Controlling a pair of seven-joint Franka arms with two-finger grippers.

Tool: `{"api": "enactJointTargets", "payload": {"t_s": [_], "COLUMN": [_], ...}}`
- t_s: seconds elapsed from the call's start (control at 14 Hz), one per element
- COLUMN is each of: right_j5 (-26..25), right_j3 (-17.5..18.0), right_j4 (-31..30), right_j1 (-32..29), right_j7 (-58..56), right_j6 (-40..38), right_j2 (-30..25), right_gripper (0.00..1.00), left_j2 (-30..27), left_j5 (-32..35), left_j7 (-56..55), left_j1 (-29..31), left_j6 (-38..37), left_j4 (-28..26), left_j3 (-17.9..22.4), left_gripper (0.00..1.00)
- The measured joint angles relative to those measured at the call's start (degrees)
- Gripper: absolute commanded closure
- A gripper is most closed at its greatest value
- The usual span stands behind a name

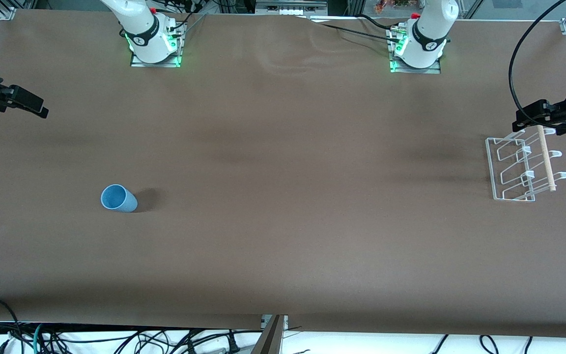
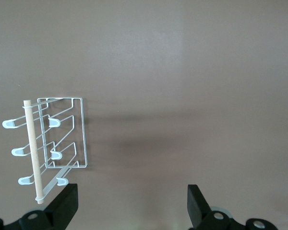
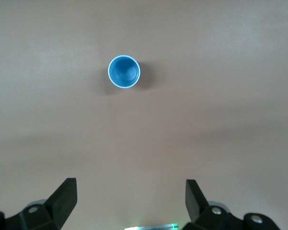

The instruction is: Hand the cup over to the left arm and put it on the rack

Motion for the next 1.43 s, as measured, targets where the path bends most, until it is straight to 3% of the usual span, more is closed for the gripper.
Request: {"api": "enactJointTargets", "payload": {"t_s": [1.43], "right_j5": [0.1], "right_j3": [0.1], "right_j4": [0.1], "right_j1": [0.0], "right_j7": [0.0], "right_j6": [-1.6], "right_j2": [0.0], "right_gripper": [0.0], "left_j2": [0.6], "left_j5": [0.0], "left_j7": [0.0], "left_j1": [0.0], "left_j6": [0.1], "left_j4": [0.7], "left_j3": [0.0], "left_gripper": [0.0]}}
